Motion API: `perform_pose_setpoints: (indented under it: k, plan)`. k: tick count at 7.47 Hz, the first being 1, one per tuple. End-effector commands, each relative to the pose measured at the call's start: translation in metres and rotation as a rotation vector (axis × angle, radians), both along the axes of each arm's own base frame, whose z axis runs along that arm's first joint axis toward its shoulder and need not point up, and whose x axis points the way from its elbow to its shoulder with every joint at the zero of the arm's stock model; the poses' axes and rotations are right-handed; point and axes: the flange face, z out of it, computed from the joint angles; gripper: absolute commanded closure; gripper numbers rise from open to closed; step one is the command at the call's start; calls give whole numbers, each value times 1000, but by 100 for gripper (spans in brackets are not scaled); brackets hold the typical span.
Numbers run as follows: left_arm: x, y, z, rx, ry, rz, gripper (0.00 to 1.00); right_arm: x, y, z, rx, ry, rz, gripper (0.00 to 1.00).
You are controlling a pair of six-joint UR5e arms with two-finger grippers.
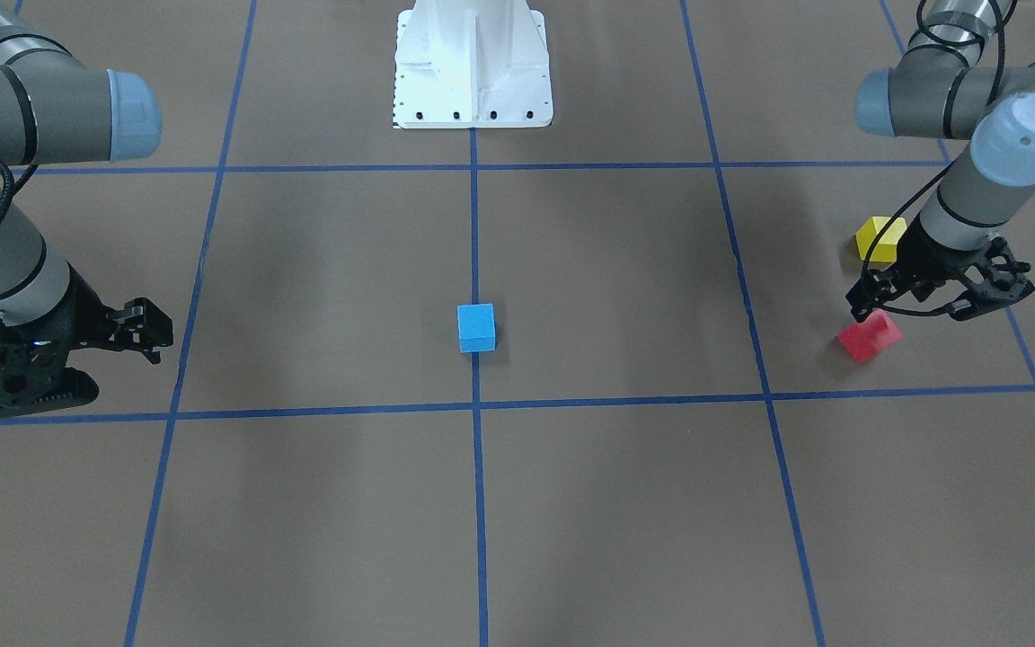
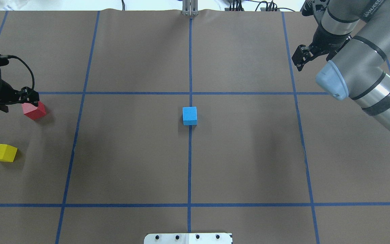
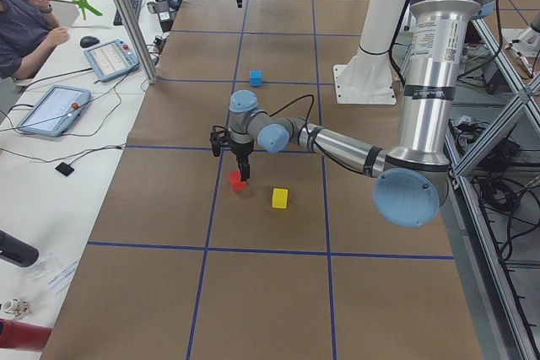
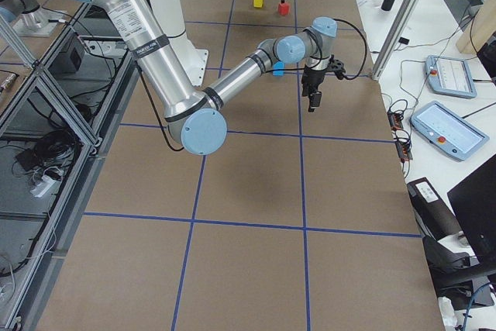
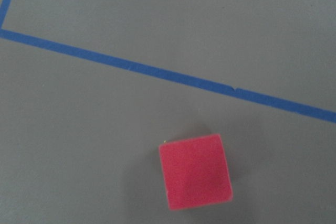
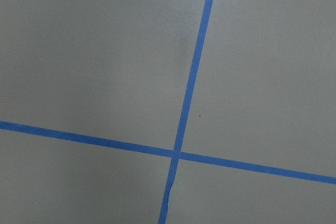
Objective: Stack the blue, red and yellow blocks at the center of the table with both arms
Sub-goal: 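Lower the left gripper onto the red cube and close on it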
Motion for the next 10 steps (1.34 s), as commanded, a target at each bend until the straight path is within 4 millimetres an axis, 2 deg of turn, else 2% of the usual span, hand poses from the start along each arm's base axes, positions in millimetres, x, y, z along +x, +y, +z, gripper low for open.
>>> perform_pose_setpoints:
  k: [1, 2, 5, 6, 10]
  plan:
    - [7, -9, -1, 9, 0, 9, 0, -1, -1, 3, -5, 4, -1, 1]
    - [7, -9, 0, 8, -1, 9, 0, -1, -1, 3, -7, 4, 1, 1]
    - [11, -16, 36, 23, 10, 8, 0, -1, -1, 5, -10, 6, 2, 1]
    - [11, -16, 31, 27, 17, 2, 0, -2, -1, 5, -10, 6, 1, 1]
    - [13, -11, 39, 14, 11, 8, 0, 0, 0, 10, -14, 10, -1, 1]
